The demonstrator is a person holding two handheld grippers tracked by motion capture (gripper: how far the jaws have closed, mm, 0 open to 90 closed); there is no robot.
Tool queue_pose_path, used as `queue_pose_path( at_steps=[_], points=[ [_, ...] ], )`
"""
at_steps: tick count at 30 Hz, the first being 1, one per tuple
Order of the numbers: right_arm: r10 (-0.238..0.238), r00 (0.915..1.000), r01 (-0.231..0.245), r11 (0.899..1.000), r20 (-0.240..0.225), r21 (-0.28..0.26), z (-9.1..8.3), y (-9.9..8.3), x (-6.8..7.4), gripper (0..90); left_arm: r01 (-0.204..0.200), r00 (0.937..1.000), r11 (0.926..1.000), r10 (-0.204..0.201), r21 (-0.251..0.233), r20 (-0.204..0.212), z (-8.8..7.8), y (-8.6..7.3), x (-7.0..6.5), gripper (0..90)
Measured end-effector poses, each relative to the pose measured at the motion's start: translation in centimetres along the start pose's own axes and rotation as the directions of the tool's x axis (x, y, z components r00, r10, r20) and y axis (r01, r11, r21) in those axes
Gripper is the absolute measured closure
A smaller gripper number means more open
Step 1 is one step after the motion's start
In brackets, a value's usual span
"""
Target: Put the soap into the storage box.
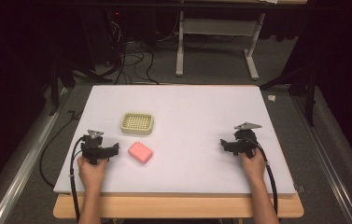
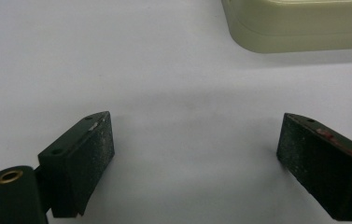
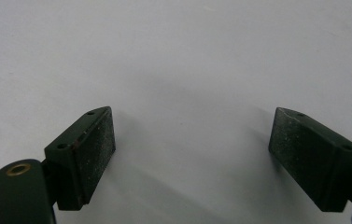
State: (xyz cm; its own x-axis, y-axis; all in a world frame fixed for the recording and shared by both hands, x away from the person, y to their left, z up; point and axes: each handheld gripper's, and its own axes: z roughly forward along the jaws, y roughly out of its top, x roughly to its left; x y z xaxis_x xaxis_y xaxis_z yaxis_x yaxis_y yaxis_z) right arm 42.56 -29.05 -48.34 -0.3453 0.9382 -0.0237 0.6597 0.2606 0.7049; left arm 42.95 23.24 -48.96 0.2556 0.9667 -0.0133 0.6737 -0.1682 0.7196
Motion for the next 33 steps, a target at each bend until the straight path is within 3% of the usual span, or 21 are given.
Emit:
queue_pose_path(
  at_steps=[18, 26, 28, 30, 33],
  points=[
    [0.002, 1.0000, -0.002, 1.000, -0.001, -0.001, 0.02, 0.00, -0.01, 15.2, -0.002, 1.0000, 1.0000, 0.002, -0.004, -0.002, -0.03, -0.02, -0.05, 12.0],
    [-0.002, 1.0000, 0.002, 1.000, -0.001, -0.001, 0.03, 0.00, -0.06, 15.2, 0.010, 0.9999, 0.9999, -0.009, 0.012, -0.012, 0.05, 0.09, 0.06, 8.2],
    [0.000, 1.0000, 0.000, 1.000, -0.002, 0.000, 0.02, 0.00, -0.04, 15.2, 0.028, 0.9991, 0.9994, -0.027, 0.022, -0.032, 0.17, 0.15, 0.12, 0.3],
    [0.001, 1.0000, -0.001, 1.000, -0.002, -0.002, 0.03, 0.00, -0.03, 15.2, 0.046, 0.9990, 0.9989, -0.046, 0.011, 0.002, 0.02, 0.12, 0.44, 0.8],
    [0.001, 1.0000, -0.001, 1.000, -0.002, -0.002, 0.03, 0.00, -0.03, 15.2, 0.056, 0.9983, 0.9984, -0.056, 0.003, 0.017, -0.13, 0.13, 0.56, 0.8]
  ],
)
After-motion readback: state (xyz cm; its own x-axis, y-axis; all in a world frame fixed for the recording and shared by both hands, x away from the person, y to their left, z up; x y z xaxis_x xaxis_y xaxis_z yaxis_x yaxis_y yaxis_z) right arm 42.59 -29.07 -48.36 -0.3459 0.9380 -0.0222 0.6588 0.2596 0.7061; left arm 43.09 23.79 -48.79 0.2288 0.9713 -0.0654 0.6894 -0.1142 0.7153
